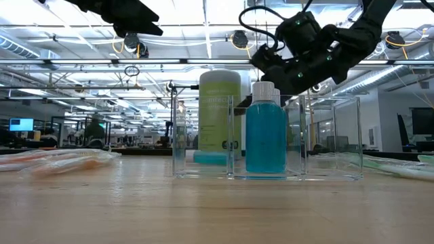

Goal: Pick & Place toothbrushing station
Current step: Put the mouthwash into the middle center of the transparent organizer

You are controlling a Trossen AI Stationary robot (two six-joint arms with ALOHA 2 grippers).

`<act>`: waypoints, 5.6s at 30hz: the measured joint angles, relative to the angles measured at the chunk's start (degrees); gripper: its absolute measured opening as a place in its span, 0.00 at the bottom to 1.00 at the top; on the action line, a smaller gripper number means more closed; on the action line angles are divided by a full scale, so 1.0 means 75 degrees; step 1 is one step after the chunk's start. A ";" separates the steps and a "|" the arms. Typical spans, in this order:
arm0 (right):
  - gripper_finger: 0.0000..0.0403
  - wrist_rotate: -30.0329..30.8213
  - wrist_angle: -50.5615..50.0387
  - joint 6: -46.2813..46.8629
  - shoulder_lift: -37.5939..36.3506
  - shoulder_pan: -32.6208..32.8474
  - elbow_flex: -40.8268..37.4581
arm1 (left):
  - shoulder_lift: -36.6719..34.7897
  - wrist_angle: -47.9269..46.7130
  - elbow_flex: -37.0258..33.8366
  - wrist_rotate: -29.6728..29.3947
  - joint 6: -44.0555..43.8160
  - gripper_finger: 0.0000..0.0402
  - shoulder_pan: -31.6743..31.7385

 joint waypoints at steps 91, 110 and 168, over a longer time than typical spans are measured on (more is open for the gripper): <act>0.40 -0.1644 -0.1950 0.0443 -0.1355 0.0431 0.1346 | 0.3424 0.3715 0.0000 0.0205 0.3587 0.38 -0.1011; 0.40 -0.2838 -0.0506 0.0756 -0.1355 0.0525 0.1352 | 0.4552 0.6608 -0.0005 0.1315 0.3123 0.38 -0.0879; 0.55 -0.4067 -0.2147 0.1220 -0.1548 -0.0145 0.1349 | 0.4475 0.6825 0.0475 0.2516 0.2108 0.00 -0.0495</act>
